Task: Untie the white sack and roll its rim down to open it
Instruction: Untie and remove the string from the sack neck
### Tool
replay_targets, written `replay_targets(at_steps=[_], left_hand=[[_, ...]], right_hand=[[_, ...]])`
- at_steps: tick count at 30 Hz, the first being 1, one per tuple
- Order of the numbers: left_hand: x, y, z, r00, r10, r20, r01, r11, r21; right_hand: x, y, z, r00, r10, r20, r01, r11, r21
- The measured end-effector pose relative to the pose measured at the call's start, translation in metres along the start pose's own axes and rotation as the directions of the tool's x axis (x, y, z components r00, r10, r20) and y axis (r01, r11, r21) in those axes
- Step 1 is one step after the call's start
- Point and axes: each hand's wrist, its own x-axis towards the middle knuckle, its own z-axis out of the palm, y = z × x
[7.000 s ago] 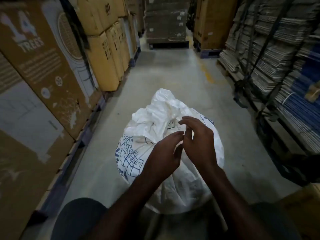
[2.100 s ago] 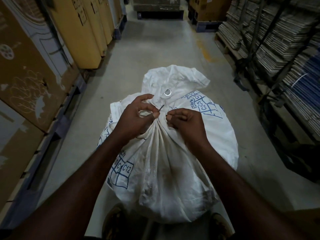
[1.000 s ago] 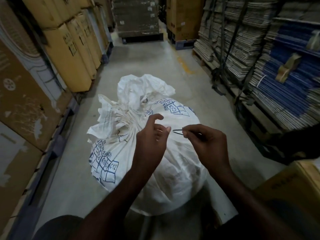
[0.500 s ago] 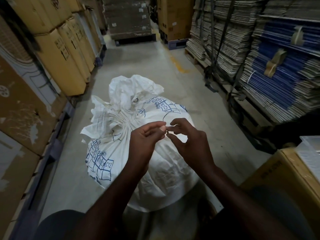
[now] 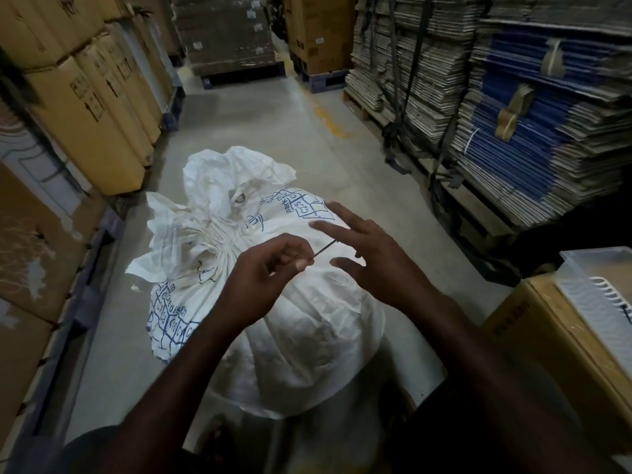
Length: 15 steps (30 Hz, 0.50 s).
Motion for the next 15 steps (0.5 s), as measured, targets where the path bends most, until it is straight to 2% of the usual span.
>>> replay_targets(at_steps=[3,7,11,15], left_hand=[[0.009,0.006,-0.003,0.998,0.056,-0.019,-0.052,0.986,0.161],[0.028,0.02,0.0,0.976,0.216,-0.019,-0.186,0.879,0.438],[0.049,0.048,0.021,0.937,0.335,0.103,-0.332,0.757,0.562],[0.073,0.085,0.067,0.841,0.484,0.243,-0.531,0.652,0.541]], right_hand=[[-0.004,0.007,-0.007,0.994,0.102,-0.036,-0.098,0.991,0.09],[-0.018,0.014,-0.031,0.967,0.253,-0.023,-0.25,0.964,0.095],[-0.049,0.017,-0.073,0.952,0.299,-0.07,-0.299,0.954,0.01],[-0.095,0.017,-0.12,0.944,0.299,-0.137,-0.311,0.948,-0.075]])
